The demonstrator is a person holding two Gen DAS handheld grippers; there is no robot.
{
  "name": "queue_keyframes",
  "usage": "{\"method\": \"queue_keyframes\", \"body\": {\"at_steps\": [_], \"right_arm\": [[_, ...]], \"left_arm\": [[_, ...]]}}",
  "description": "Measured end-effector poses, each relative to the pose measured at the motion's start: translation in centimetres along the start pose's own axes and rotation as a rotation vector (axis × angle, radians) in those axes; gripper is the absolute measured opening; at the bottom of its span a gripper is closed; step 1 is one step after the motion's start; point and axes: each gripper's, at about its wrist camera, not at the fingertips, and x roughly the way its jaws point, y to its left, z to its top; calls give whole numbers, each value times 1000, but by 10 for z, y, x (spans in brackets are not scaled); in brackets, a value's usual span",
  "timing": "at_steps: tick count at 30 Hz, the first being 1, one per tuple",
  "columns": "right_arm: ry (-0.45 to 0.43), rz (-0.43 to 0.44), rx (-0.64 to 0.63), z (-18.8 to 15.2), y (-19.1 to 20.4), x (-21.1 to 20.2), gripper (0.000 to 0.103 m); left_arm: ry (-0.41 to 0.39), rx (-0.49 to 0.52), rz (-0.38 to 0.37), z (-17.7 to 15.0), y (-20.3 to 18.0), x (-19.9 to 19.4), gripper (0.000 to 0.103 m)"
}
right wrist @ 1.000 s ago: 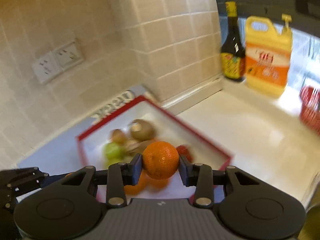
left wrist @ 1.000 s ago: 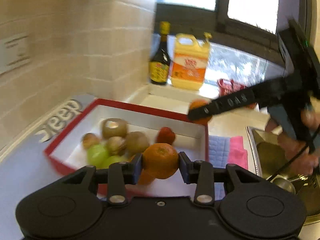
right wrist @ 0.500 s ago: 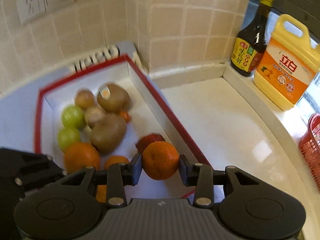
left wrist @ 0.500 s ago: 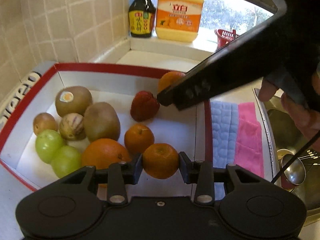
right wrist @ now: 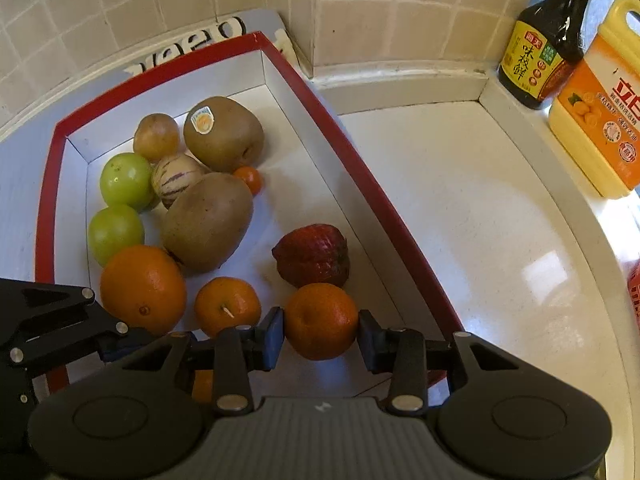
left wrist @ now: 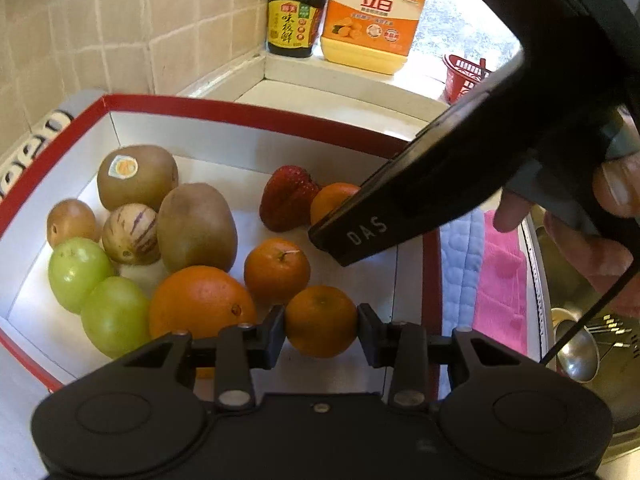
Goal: Organize fruits
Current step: 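Carry both tangerines into the box, lower them beside the strawberry, open both tools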
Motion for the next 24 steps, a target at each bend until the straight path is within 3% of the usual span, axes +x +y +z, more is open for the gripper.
{"method": "queue_keyframes", "body": {"at_steps": [4, 13, 19, 24], "right_arm": [[13, 0, 10, -1, -2, 5, 41], [10, -28, -14, -7, 4, 8, 43], [-2, 21, 11, -9, 2, -4, 45], [-42, 20, 28, -18, 4, -26, 47]], "left_arm": [[5, -43, -32, -1, 5, 3, 46], [7, -46, -23, 1, 4, 5, 49], [3, -51, -37, -1, 4, -3, 65], [-50, -36, -14, -3, 0, -28, 65]]}}
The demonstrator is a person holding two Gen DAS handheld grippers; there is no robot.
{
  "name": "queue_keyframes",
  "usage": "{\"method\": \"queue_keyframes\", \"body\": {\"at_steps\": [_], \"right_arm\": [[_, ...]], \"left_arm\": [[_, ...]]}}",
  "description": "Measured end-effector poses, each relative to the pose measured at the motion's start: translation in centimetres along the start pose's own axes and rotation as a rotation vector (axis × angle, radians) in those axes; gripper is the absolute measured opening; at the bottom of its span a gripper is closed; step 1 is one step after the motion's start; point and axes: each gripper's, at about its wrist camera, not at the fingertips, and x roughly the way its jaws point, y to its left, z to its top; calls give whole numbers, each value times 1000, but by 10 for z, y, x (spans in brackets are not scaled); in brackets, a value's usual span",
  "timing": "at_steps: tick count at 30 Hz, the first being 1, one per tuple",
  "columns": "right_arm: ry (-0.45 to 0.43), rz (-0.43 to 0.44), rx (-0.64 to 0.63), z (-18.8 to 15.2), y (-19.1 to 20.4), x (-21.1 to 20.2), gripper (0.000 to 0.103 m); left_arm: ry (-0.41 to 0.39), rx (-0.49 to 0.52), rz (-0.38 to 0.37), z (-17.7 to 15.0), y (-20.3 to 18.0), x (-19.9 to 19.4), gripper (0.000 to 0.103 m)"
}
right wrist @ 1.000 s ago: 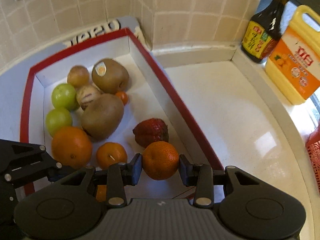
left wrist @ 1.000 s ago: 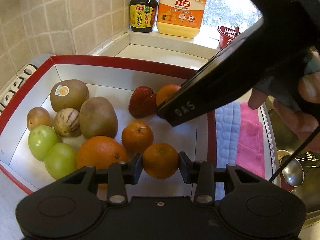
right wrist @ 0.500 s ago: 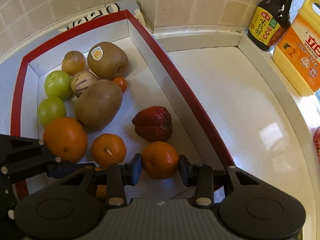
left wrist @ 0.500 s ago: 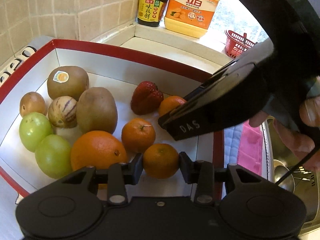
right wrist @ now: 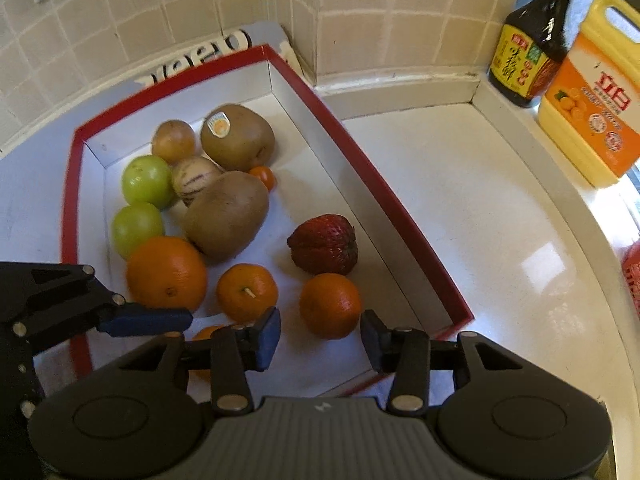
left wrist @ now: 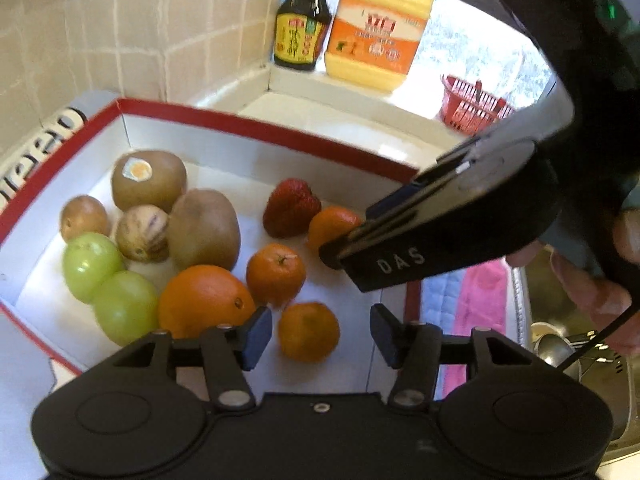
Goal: Organize fruits
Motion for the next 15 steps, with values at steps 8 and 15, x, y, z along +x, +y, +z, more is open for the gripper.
{"method": "queue_keyframes", "body": {"at_steps": [8, 15], "right_arm": [[-93, -36, 7, -12, 16, -56, 50], [-240, -59, 28, -19, 62, -121, 69]], "left_arm": [[-114, -48, 154, -6, -8, -67, 70], [-266, -163, 366, -29, 4, -160, 78]]}}
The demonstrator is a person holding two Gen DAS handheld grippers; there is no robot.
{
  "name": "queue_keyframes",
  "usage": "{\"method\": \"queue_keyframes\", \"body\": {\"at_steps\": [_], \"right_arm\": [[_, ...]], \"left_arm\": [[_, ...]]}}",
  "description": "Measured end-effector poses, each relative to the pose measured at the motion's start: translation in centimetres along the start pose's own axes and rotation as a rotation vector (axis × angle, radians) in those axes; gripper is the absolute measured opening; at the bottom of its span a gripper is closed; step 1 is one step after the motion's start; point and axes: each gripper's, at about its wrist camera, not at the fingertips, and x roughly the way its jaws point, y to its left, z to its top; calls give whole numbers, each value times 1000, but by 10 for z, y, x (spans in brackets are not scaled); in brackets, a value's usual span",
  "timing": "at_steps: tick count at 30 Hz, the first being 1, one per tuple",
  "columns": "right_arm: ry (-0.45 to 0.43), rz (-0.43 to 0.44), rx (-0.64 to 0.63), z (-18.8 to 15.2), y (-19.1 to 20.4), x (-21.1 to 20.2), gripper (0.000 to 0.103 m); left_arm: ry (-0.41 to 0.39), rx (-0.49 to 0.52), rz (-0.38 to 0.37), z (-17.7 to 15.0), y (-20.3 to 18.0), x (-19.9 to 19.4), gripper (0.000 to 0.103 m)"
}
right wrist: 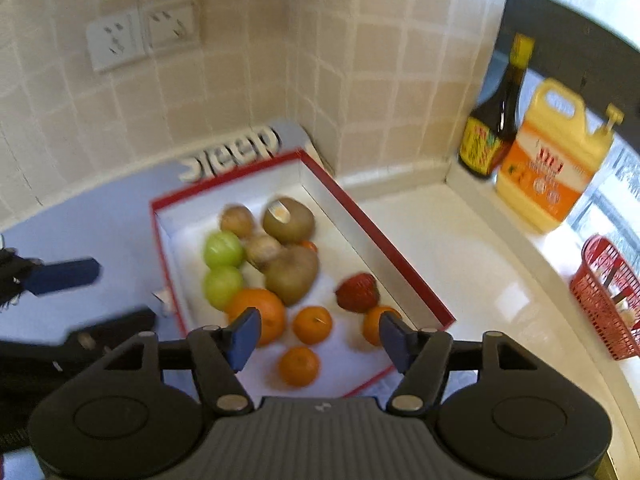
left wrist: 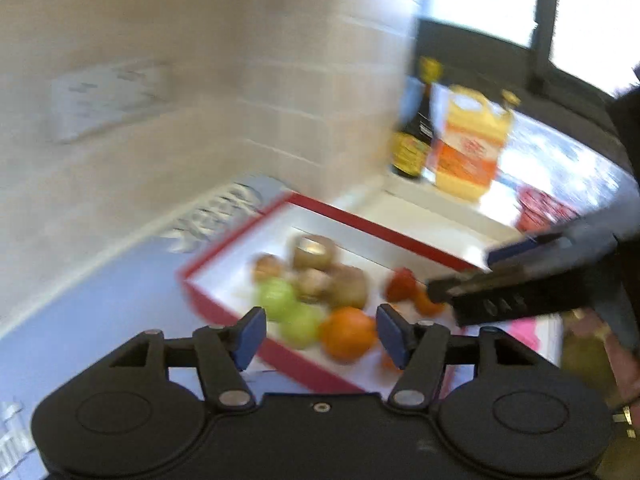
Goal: Organize fruits
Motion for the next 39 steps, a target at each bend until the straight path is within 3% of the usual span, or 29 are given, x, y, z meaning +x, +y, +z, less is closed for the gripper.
{"method": "queue_keyframes", "body": {"at_steps": [5, 10, 21, 39], "right_arm": [[-34, 47, 4, 5, 38, -22, 70], [-52, 40, -13, 8, 73, -29, 73], [-5, -21, -14, -11, 92, -22, 73], [0, -16, 10, -17, 81, -22, 73]], "left_arm": [[-6, -102, 234, 1, 37, -37, 79], [23, -173, 343, -11, 61, -53, 80], [125, -187, 288, -30, 54, -37, 80], [130, -144, 270, -28, 37, -37, 80]]}}
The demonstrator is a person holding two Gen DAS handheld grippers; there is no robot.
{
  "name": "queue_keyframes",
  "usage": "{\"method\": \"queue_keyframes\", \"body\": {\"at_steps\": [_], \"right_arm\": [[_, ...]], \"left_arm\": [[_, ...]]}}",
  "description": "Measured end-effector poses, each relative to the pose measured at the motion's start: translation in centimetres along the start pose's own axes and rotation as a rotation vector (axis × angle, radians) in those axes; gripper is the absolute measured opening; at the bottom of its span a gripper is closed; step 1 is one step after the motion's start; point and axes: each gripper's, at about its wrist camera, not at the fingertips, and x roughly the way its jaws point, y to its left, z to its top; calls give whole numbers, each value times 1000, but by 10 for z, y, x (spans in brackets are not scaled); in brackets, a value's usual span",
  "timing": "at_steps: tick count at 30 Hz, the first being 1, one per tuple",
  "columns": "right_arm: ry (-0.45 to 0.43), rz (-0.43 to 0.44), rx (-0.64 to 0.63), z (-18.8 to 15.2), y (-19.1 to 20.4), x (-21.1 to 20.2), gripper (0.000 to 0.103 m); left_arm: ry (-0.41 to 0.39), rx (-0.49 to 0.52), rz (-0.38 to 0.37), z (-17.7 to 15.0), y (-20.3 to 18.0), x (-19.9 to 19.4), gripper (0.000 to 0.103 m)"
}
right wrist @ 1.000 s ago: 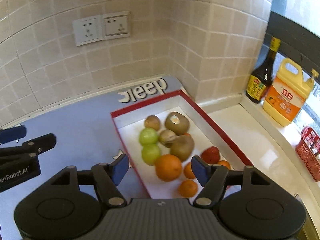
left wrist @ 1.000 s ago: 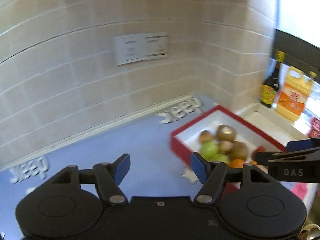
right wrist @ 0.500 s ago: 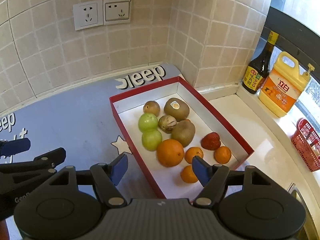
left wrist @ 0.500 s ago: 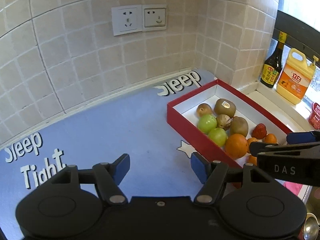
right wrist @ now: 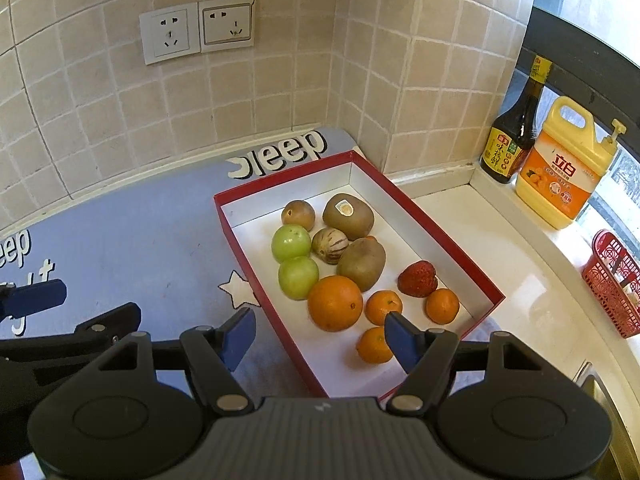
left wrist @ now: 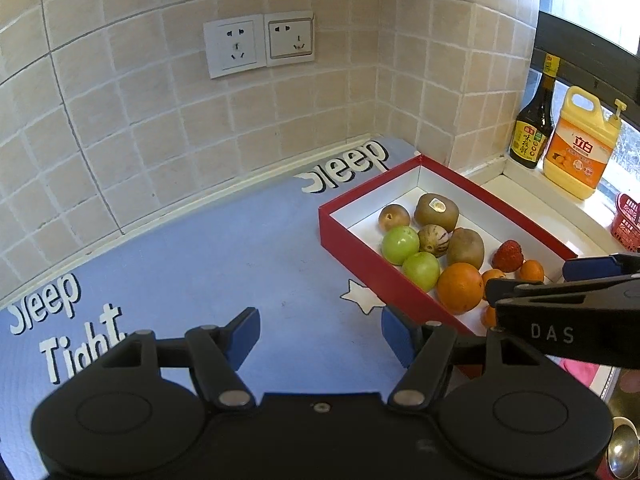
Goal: Organize fruits
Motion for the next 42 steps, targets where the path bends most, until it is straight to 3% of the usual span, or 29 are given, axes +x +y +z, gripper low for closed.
{"method": "queue_keyframes", "body": {"at_steps": [42], "right_arm": [[13, 7, -8, -5, 7, 4, 73]], "left_arm": [[10, -5, 24, -3, 3, 2, 80]]}}
